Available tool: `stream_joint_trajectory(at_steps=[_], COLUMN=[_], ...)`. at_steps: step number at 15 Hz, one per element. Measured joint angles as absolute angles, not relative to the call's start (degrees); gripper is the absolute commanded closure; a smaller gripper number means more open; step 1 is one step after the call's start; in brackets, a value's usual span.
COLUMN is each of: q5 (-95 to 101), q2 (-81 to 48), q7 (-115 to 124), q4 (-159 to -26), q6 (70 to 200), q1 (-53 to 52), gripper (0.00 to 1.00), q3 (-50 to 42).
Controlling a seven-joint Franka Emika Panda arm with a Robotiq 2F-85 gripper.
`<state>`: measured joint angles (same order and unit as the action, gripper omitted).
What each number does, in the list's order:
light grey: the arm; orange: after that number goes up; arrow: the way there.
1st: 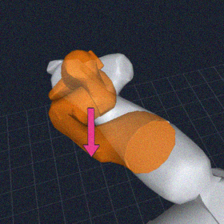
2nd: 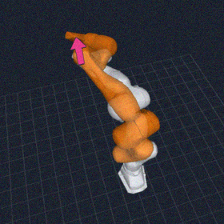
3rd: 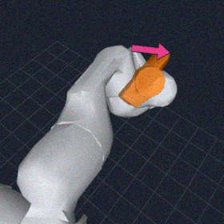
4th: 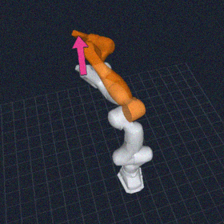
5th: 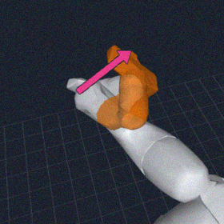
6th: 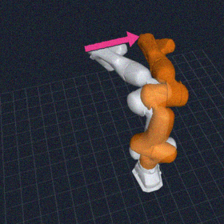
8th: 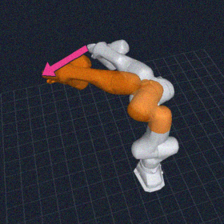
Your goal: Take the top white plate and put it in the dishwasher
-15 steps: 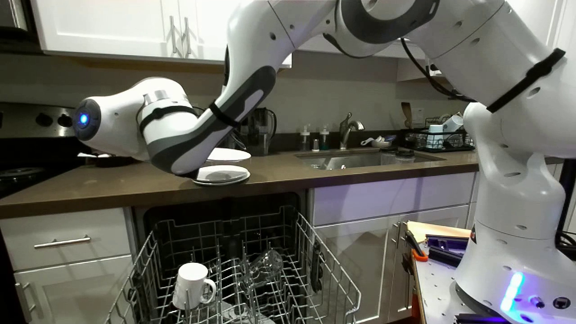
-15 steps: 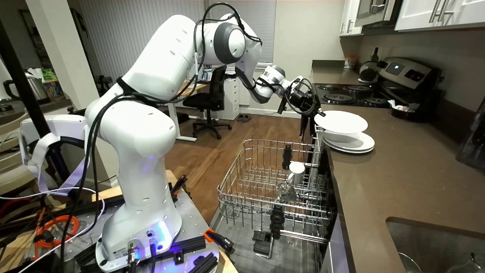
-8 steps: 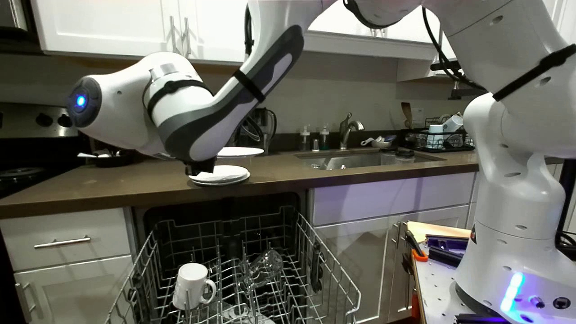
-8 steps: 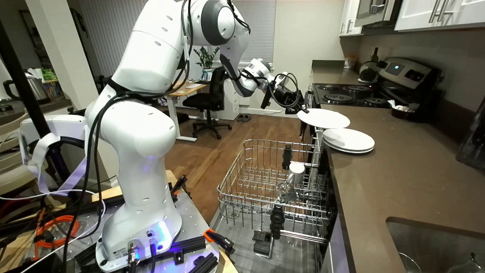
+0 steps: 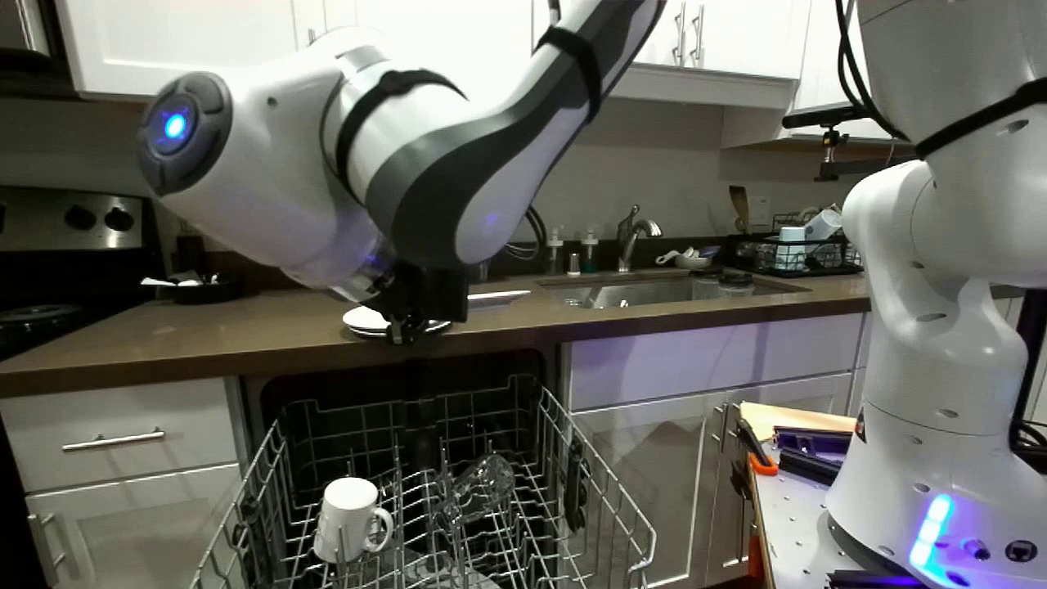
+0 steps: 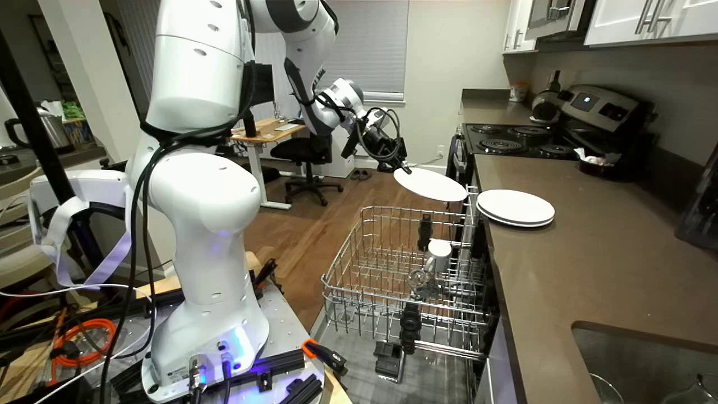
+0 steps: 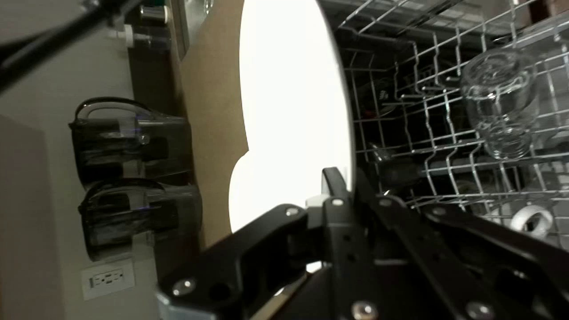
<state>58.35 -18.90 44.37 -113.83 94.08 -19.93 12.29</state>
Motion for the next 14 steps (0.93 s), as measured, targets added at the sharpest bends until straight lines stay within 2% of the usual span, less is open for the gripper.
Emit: stream_joint_trajectory(at_steps=[6,14], q5=[45.6,24.0], q2=[-6.3,5.0], q7=[40.4,17.5], q4=[-126.8,-137.1], q6=[103.5,120.1], q1=[-19.8,-17.3], gripper=[0.98,0.98], q3=[16.6,14.0])
